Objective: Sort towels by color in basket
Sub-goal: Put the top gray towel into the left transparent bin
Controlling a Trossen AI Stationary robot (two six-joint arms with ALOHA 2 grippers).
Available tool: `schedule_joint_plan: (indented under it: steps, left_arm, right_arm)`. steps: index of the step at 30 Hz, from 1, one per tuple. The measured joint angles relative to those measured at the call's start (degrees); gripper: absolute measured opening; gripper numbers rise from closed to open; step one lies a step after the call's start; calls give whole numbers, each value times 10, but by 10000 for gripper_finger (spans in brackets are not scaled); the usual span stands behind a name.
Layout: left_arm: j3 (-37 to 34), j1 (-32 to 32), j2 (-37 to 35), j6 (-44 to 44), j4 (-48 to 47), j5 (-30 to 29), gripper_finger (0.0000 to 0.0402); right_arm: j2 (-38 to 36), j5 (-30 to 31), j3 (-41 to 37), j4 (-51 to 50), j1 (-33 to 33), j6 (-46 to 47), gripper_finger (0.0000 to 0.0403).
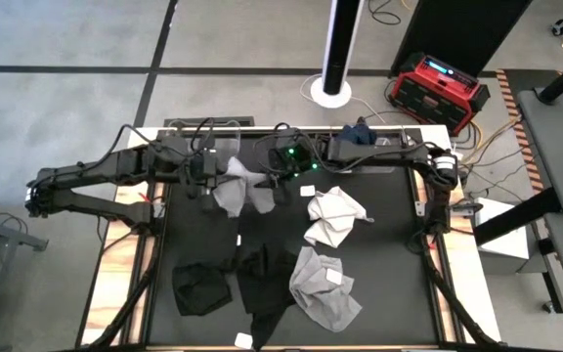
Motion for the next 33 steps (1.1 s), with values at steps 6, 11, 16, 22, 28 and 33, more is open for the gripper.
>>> schedule_joint_plan:
  steps: [6, 11, 16, 22, 28, 33]
  left_arm:
    - [0, 0, -8, 41, -80, -104, 0]
    - [0, 0, -12, 19, -114, -177, 38]
    - [0, 0, -12, 13, -144, -163, 132]
    - [0, 0, -14, 34, -188, -233, 231]
    - [0, 8, -21, 32, -202, -328, 280]
    - [0, 8, -32, 39, -140, -179, 292]
  right_arm:
    - [-12, -22, 17, -60, 0, -5, 11]
    - [-16, -22, 54, -118, 0, -5, 9]
    - [-16, -21, 85, -149, 0, 0, 9]
    - [-16, -18, 133, -214, -2, 24, 9]
    - [-16, -32, 159, -261, -2, 24, 9]
    - [-9, 12, 158, -258, -8, 84, 9]
